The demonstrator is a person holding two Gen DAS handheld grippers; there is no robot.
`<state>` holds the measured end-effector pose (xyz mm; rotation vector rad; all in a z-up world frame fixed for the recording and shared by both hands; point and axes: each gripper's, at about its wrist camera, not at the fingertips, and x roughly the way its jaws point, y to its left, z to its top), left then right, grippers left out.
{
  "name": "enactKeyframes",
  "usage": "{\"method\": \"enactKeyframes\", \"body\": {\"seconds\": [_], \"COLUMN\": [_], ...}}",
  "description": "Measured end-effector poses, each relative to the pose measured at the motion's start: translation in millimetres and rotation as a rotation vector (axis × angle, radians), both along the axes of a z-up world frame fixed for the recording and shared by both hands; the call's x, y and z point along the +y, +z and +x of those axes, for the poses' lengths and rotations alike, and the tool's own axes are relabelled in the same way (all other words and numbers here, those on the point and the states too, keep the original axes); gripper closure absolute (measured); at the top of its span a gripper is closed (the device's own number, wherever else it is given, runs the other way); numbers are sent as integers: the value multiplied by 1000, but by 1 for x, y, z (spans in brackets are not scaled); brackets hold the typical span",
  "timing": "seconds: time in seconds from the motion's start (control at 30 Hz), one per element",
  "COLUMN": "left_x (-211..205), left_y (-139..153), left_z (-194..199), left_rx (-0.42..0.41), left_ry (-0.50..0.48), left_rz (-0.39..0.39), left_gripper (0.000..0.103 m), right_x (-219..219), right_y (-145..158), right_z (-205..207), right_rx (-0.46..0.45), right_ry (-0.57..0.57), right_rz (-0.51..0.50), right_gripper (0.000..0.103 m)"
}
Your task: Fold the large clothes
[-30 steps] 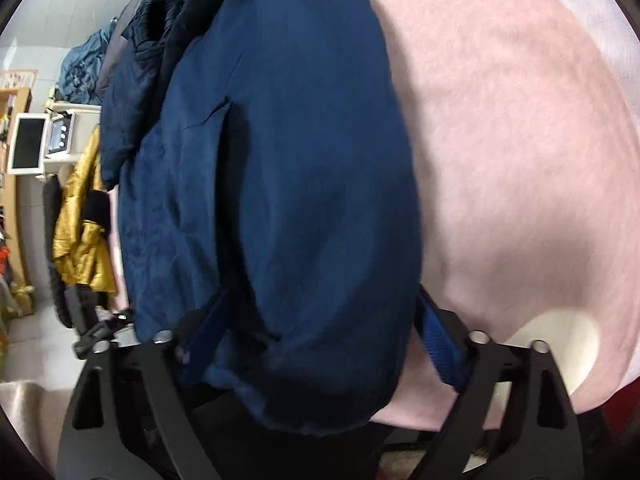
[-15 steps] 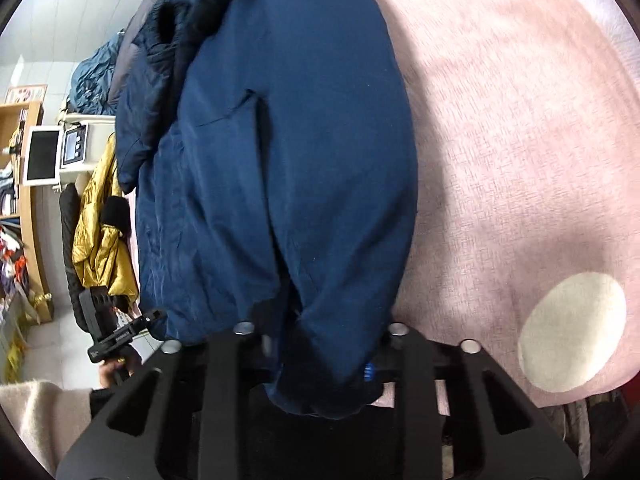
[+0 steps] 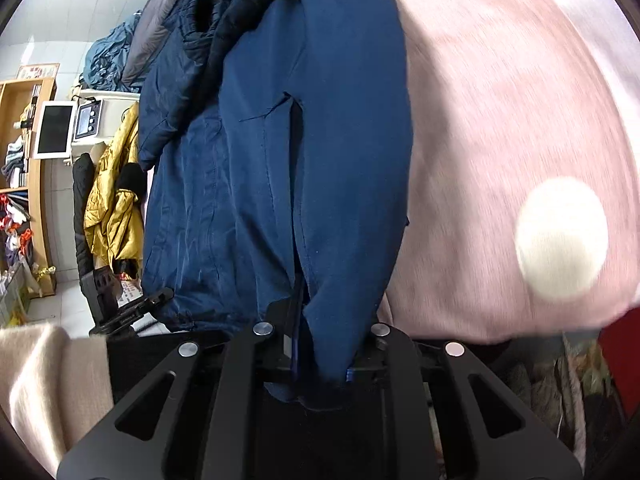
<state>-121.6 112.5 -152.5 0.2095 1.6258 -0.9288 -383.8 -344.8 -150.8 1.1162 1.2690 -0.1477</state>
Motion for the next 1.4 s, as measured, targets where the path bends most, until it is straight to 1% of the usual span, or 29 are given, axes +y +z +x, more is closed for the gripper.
{"method": "enactKeyframes", "body": {"seconds": [0.1,0.2,0.27,0.33,0.37,0.47,0.57,0.67,0.7,0.9,1.03,1.13,1.27,1.4], "left_x": [4,-1,-3,-13,-11,-20,-32,-46,-50,-61,-73,-96,-120,-138], "left_y": [-3,-7,-3,9,14,33,47,62,66,87,98,103,105,106], "left_z": [-2,9,23,39,45,77,105,133,131,175,207,225,244,260], "left_rx": [26,40,30,7,-3,-41,-80,-129,-143,-227,-260,-328,-351,-368], "left_ry": [11,35,34,43,49,99,125,144,144,194,256,250,269,272], "left_rz": [13,22,22,-5,-21,-85,-130,-169,-175,-230,-280,-240,-220,-191], "left_gripper": [87,87,87,87,87,87,87,87,87,86,86,86,86,86], "right_x": [4,5,3,3,5,4,-6,-28,-36,-83,-116,-128,-143,-158], "right_y": [0,-4,-5,-4,-1,6,18,36,42,62,68,70,69,62], "right_z": [-16,-22,-15,-3,3,22,44,71,79,119,141,164,189,211], "right_rx": [30,45,57,52,46,0,-74,-174,-197,-292,-350,-340,-331,-311], "right_ry": [2,-21,-8,10,21,41,31,-28,-39,-138,-270,-268,-290,-323], "right_rz": [25,59,46,36,32,40,47,42,30,1,41,1,-6,-3], "right_gripper": [88,88,88,88,88,88,88,88,88,88,88,88,88,87]}}
